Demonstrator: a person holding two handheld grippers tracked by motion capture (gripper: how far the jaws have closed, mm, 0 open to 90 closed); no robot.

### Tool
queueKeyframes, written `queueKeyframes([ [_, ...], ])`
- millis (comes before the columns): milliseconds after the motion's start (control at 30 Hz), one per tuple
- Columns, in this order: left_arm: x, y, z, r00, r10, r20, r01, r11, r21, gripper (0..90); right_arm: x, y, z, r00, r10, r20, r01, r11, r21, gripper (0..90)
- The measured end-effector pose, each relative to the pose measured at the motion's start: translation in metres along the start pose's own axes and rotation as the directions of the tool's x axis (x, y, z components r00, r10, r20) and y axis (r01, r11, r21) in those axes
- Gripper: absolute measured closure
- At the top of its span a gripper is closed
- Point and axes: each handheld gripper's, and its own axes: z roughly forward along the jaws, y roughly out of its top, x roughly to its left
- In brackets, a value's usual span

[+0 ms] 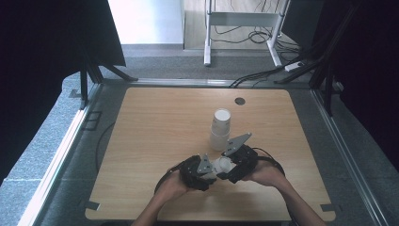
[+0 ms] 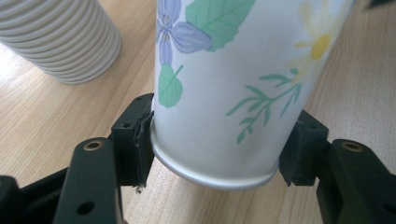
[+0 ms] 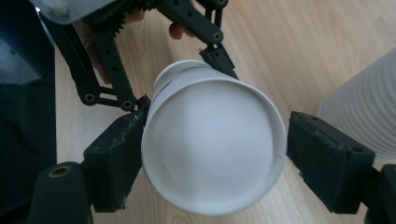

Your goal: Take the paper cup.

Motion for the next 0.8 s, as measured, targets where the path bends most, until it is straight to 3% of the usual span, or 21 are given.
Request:
queueKeyframes([
  [500,-0.004,0.001,0.005,0.9999,0.011,0.006,-0.011,0.9994,0.032,37.2,0.005,0.006,0.016,0.9992,-0.038,-0.015,0.039,0.995,0.089,32.3],
  [700,0.000,0.000,0.003,0.9993,-0.022,0.030,0.022,0.9998,-0.003,25.7,0.004,0.007,0.012,0.9996,-0.018,-0.022,0.020,0.998,0.063,36.7],
  [800,0.006,-0.001,0.000,0.9944,-0.068,0.080,0.072,0.9964,-0.044,18.0,0.003,0.006,0.007,0.9998,0.002,-0.022,-0.001,1.000,0.028,36.8],
])
